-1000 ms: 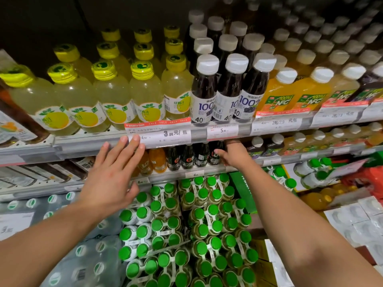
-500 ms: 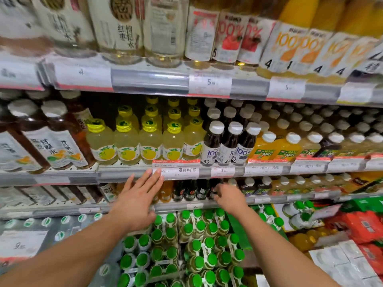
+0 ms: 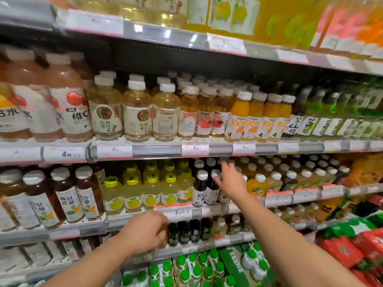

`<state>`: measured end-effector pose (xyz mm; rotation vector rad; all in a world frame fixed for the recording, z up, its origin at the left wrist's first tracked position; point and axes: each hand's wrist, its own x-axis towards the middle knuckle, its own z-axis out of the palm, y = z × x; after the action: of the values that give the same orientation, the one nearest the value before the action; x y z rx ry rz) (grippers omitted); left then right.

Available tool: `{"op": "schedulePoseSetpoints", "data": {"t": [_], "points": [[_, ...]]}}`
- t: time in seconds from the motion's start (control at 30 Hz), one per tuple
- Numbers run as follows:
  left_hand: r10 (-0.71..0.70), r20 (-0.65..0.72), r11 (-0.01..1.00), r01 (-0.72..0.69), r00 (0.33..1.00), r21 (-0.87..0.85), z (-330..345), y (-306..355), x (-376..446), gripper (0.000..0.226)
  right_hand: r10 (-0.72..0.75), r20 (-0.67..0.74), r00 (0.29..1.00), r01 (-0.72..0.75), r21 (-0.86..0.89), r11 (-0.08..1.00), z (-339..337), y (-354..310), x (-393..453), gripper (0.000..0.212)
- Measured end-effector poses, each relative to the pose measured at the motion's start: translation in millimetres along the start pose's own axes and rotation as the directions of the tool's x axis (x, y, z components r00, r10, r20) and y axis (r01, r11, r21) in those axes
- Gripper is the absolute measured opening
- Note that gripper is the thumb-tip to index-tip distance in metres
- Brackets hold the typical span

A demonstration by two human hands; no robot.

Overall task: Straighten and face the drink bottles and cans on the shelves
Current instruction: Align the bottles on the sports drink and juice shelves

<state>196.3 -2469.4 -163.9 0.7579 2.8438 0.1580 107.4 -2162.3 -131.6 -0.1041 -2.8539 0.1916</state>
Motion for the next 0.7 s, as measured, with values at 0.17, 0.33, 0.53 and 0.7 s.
{"op": "schedulePoseSetpoints", "data": {"t": [0.17,0.33,0.53,0.7], "points": [[0.040,-0.091,0.998,-0.036,0.995,0.044,-39.5,-4.5,-14.1,0.044,0.006,0.265,0.964,0.005,-0.041,0.999,-7.3,-7.9,31.4,0.021],[0.066,-0.144,0.996,-0.056,0.987,0.075,-64.2,-12.6,-28.7,0.045,-0.020,0.295,0.955,0.036,-0.051,0.998,2.6,-4.0,42.9,0.021],[0.158,-0.276,0.982,-0.121,0.948,0.145,-121.0,1.5,-32.9,0.042,-0.018,0.320,0.947,0.035,-0.048,0.998,-17.2,-13.0,29.1,0.037],[0.273,-0.502,0.958,-0.185,0.821,0.217,-205.6,17.4,-30.6,0.041,-0.195,0.243,0.950,0.227,-0.114,0.967,-82.4,-18.2,5.1,0.037]]}}
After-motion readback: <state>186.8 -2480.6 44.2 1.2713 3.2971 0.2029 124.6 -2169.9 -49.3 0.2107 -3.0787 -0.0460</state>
